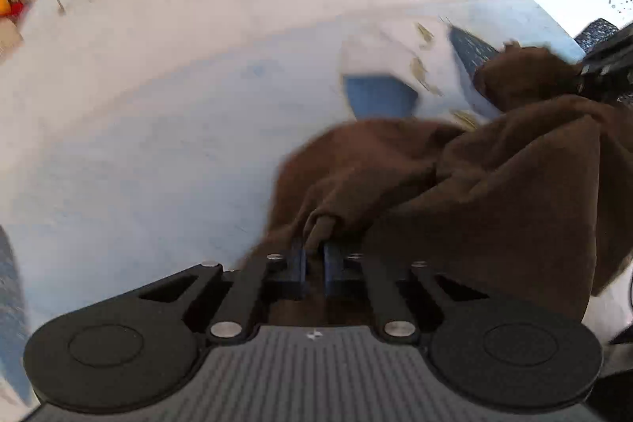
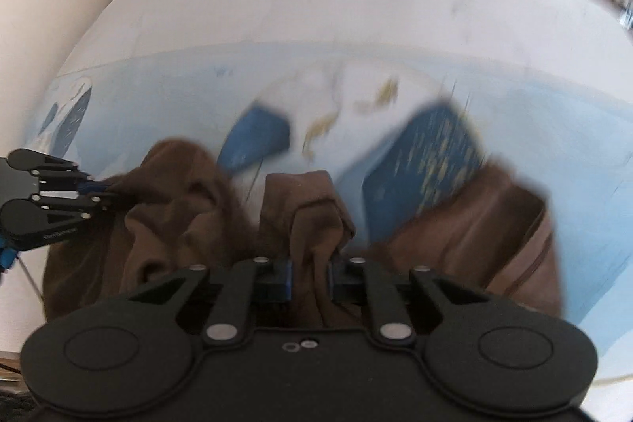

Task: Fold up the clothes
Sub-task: 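Lay the brown shirt on the table and open both grippers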

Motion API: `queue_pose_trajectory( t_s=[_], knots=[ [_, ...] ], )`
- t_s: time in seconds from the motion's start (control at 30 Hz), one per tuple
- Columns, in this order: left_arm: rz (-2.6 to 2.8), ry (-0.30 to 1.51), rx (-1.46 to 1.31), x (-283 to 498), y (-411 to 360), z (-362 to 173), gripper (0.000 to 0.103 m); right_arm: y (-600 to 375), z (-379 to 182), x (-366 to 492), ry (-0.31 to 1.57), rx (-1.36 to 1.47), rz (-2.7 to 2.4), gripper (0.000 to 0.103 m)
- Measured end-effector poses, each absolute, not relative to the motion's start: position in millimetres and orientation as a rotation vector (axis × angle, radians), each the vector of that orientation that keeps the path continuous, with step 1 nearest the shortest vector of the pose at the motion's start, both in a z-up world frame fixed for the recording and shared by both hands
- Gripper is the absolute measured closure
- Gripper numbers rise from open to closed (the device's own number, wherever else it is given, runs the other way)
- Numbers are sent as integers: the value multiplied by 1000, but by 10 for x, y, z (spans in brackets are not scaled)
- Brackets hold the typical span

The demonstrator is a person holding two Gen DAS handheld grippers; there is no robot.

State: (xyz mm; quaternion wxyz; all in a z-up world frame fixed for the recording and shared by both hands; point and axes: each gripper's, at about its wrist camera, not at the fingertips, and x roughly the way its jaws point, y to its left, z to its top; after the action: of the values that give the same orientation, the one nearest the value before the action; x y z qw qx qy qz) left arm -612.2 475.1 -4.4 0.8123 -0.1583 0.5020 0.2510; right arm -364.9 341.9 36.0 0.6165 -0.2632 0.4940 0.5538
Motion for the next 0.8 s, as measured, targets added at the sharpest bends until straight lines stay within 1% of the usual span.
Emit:
queue_pose_trajectory(
  t_s=[0.07,0.2,0.3,0.37,0.47,0.57,0.7,0.8],
  knots=[
    [599,1023,-313,-6167,4961,157,98,3536,614,-3660,1011,-611,1264,0],
    [750,887,-273,-6375,5371,657,98,3753,1269,-3509,786,-505,1219,0],
    [837,778,-268,-6582,5560,976,99,3792,1654,-3370,660,-408,1166,0],
    [852,733,-278,-6689,5606,1087,99,3769,1792,-3280,623,-358,1156,0],
    [848,724,-262,-6744,5581,1115,99,3739,1785,-3247,633,-356,1182,0],
    [843,737,-267,-6783,5538,1077,99,3755,1679,-3290,634,-413,1183,0],
    [824,772,-301,-7043,5392,955,99,3588,1593,-3493,714,-454,1251,0],
    [753,797,-370,-7344,5160,812,99,3310,1432,-3777,782,-567,1382,0]
  ],
)
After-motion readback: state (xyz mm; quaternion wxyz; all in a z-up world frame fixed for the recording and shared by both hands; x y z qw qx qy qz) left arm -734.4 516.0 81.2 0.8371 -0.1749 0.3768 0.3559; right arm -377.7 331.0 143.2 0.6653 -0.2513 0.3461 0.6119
